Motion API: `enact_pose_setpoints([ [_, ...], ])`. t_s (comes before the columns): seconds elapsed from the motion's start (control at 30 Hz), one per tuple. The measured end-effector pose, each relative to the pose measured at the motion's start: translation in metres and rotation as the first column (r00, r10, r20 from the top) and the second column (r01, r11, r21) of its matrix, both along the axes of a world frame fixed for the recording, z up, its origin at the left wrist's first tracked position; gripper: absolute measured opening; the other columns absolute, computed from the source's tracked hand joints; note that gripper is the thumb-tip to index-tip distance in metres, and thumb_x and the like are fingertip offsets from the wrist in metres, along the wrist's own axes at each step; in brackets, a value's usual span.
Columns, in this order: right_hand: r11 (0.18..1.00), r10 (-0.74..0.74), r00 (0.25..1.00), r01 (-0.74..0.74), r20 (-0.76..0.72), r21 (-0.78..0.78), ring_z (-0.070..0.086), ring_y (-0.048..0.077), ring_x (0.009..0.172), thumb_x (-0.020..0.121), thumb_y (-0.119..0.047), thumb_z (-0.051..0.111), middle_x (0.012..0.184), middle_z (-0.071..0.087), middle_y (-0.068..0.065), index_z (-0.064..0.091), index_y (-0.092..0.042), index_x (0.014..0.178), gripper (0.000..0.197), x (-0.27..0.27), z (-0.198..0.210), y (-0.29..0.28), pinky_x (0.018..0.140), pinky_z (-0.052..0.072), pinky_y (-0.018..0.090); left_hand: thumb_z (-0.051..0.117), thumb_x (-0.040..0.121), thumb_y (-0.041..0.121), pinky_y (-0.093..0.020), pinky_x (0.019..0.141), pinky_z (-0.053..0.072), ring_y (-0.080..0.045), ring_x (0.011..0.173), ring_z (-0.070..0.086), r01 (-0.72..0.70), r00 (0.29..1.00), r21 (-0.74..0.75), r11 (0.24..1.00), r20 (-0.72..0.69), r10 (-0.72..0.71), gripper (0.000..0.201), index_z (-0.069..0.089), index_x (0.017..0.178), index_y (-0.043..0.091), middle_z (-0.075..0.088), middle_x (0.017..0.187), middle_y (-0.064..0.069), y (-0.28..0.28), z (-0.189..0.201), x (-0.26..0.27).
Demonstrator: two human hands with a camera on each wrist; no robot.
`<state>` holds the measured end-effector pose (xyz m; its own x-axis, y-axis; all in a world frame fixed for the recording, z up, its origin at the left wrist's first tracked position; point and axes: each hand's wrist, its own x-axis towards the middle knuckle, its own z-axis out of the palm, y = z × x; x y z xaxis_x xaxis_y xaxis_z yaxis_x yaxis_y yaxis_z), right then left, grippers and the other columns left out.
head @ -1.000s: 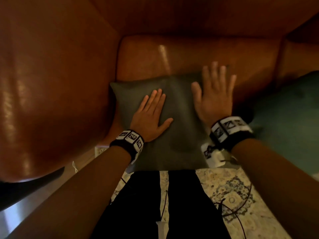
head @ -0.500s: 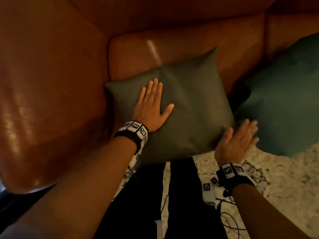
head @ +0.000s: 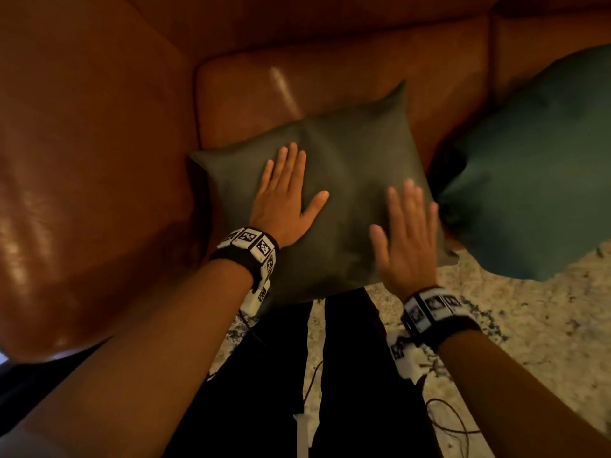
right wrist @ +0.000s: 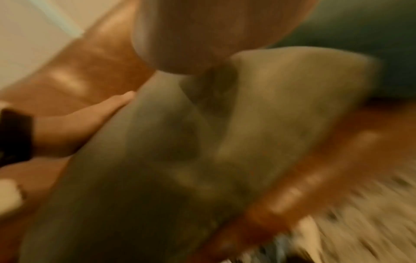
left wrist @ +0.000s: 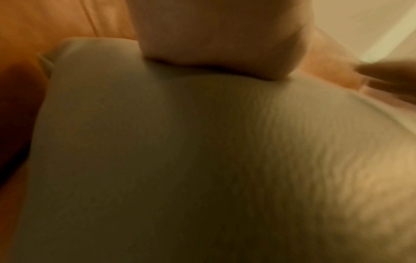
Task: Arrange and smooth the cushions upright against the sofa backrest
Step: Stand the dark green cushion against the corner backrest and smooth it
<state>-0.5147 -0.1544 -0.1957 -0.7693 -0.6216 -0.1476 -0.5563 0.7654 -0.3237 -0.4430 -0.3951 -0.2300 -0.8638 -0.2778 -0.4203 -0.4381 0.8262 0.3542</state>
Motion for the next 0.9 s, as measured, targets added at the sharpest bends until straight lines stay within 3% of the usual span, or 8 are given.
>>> enact_pose_setpoints([
  [0.13, 0.951, 0.306, 0.951, -0.304, -0.030, 0.051, 0.013, 0.030, 0.160, 0.108, -0.045, 0.036, 0.172, 0.015, 0.012, 0.023, -0.013, 0.164, 0.066, -0.024, -0.004, -0.068, 0.129, 0.008, 0.054, 0.025, 0.106, 0.055, -0.040, 0.131, -0.001, -0.020, 0.161, -0.002, 0.016, 0.998, 0.162, 0.987, -0.057, -0.006, 0.075, 0.011, 0.165, 0.011, 0.004, 0.174, -0.007, -0.017, 0.009, 0.011],
  [0.27, 0.917, 0.384, 0.921, -0.374, -0.056, 0.141, 0.009, 0.028, 0.160, 0.108, -0.051, 0.029, 0.173, 0.012, 0.009, 0.019, -0.016, 0.165, 0.068, -0.031, -0.021, -0.081, 0.129, 0.005, 0.053, 0.020, 0.105, 0.063, -0.044, 0.131, 0.008, -0.025, 0.161, 0.004, 0.170, 0.984, -0.072, 0.983, -0.041, -0.173, 0.078, 0.013, 0.165, 0.014, 0.008, 0.173, -0.007, -0.065, 0.009, 0.047],
  [0.37, 0.913, 0.380, 0.923, -0.365, -0.058, 0.182, 0.006, 0.028, 0.161, 0.108, -0.051, 0.026, 0.173, 0.009, 0.009, 0.016, -0.016, 0.165, 0.068, -0.028, -0.027, -0.081, 0.129, 0.002, 0.053, 0.012, 0.098, 0.072, -0.048, 0.130, 0.005, -0.031, 0.160, -0.002, -0.225, 0.969, -0.093, 0.970, 0.086, 0.233, 0.093, 0.006, 0.165, 0.008, -0.001, 0.173, -0.014, -0.073, 0.011, 0.074],
  [0.43, 0.914, 0.378, 0.924, -0.362, -0.060, 0.183, 0.005, 0.029, 0.161, 0.108, -0.051, 0.025, 0.173, 0.008, 0.010, 0.015, -0.015, 0.166, 0.068, -0.025, -0.030, -0.083, 0.129, 0.002, 0.054, 0.017, 0.099, 0.067, -0.048, 0.130, 0.002, -0.034, 0.160, -0.004, -0.394, 0.918, -0.024, 0.919, 0.035, 0.395, 0.092, 0.008, 0.164, 0.002, -0.002, 0.172, -0.019, -0.038, 0.020, 0.068],
  [0.53, 0.916, 0.376, 0.925, -0.362, -0.060, 0.173, 0.006, 0.030, 0.160, 0.108, -0.052, 0.025, 0.173, 0.009, 0.010, 0.015, -0.016, 0.166, 0.069, -0.032, -0.040, -0.085, 0.129, 0.003, 0.055, 0.033, 0.103, 0.061, -0.048, 0.130, 0.002, -0.034, 0.160, -0.002, -0.239, 0.958, 0.033, 0.970, -0.158, 0.241, 0.085, 0.013, 0.164, 0.005, 0.001, 0.172, -0.018, 0.048, 0.031, 0.063],
  [0.63, 0.920, 0.370, 0.929, -0.366, -0.004, 0.143, 0.004, 0.027, 0.161, 0.107, -0.054, 0.022, 0.174, 0.007, 0.006, 0.013, -0.021, 0.166, 0.068, -0.054, -0.049, -0.084, 0.129, 0.002, 0.053, 0.028, 0.102, 0.068, -0.052, 0.129, 0.014, -0.030, 0.160, -0.001, -0.294, 0.953, 0.002, 0.956, -0.072, 0.293, 0.086, 0.007, 0.164, 0.012, 0.002, 0.172, -0.013, 0.109, 0.011, 0.112],
  [0.83, 0.927, 0.351, 0.937, -0.347, -0.001, 0.143, 0.002, 0.026, 0.161, 0.107, -0.053, 0.025, 0.174, 0.005, 0.006, 0.011, -0.019, 0.166, 0.069, -0.045, -0.051, -0.083, 0.129, -0.001, 0.052, 0.007, 0.089, 0.082, -0.057, 0.128, 0.012, -0.032, 0.160, 0.001, -0.876, 0.475, 0.046, 0.480, 0.253, 0.843, 0.106, -0.001, 0.164, 0.008, -0.003, 0.173, -0.016, 0.129, -0.010, 0.191],
  [0.9, 0.925, 0.353, 0.936, -0.350, 0.005, 0.148, 0.002, 0.027, 0.161, 0.107, -0.052, 0.025, 0.174, 0.005, 0.007, 0.011, -0.018, 0.166, 0.069, -0.045, -0.049, -0.087, 0.129, -0.001, 0.052, 0.013, 0.096, 0.072, -0.054, 0.130, 0.007, -0.030, 0.160, -0.005, -0.818, 0.575, 0.053, 0.572, 0.078, 0.815, 0.096, 0.003, 0.164, 0.005, -0.006, 0.172, -0.015, 0.120, 0.007, 0.161],
])
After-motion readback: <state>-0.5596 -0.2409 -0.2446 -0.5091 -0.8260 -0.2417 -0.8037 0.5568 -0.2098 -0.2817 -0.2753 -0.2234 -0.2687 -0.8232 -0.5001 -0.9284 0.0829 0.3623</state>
